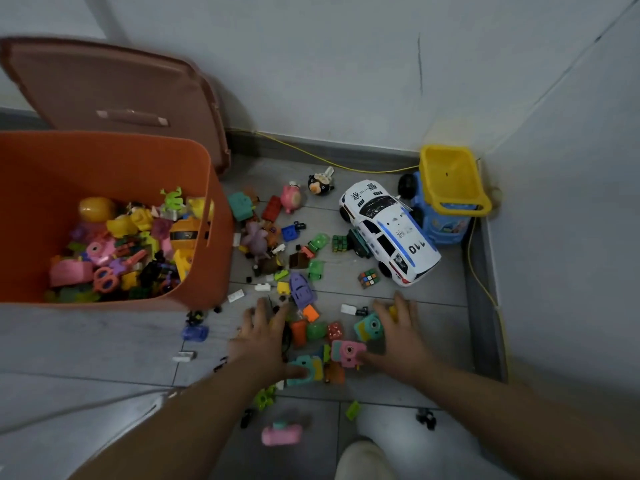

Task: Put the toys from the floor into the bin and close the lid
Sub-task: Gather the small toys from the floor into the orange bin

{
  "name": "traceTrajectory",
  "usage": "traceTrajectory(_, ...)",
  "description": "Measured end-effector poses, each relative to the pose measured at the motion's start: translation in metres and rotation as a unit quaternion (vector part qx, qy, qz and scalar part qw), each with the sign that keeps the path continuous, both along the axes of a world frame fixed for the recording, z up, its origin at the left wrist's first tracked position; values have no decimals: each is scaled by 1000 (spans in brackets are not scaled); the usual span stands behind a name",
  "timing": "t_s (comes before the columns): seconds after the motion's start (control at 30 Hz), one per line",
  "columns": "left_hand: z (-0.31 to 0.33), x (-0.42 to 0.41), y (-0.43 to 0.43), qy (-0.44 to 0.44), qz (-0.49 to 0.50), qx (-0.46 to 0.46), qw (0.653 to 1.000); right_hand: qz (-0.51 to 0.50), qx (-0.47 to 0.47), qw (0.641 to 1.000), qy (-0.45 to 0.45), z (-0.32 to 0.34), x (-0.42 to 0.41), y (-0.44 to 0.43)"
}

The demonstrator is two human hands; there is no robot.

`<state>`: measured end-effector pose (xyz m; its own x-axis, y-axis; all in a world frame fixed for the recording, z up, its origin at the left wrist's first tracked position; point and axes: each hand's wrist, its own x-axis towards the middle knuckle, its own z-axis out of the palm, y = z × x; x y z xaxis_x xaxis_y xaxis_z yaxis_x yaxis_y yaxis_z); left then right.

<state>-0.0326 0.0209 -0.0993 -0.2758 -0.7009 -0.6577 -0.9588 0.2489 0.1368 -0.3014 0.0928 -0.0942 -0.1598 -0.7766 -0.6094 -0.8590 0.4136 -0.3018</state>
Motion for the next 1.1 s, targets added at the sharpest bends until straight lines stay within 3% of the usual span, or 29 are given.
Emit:
traceTrajectory(0.17,3,-20,-2,142,92,-52,984,21,-65,994,-89,0,29,-11)
traceTrajectory(0.27,4,-17,4,206,111,-100,967,60,-87,992,-72,6,38,-13)
traceTrajectory(0.4,-3,3,14,74,-52,-93,991,228,-29,972,52,11,32,-15)
traceTrajectory(0.47,-6,8,16,38,-88,-84,992,274,-18,958,83,11,27,-21)
traceTrajectory(0.9,-30,-16,3,69,-41,-102,992,332,-26,940,77,-10,41,-46)
traceTrajectory(1.1,-31,-23,-16,75,-1,-160,984,332,-60,938,79,-16,45,-83)
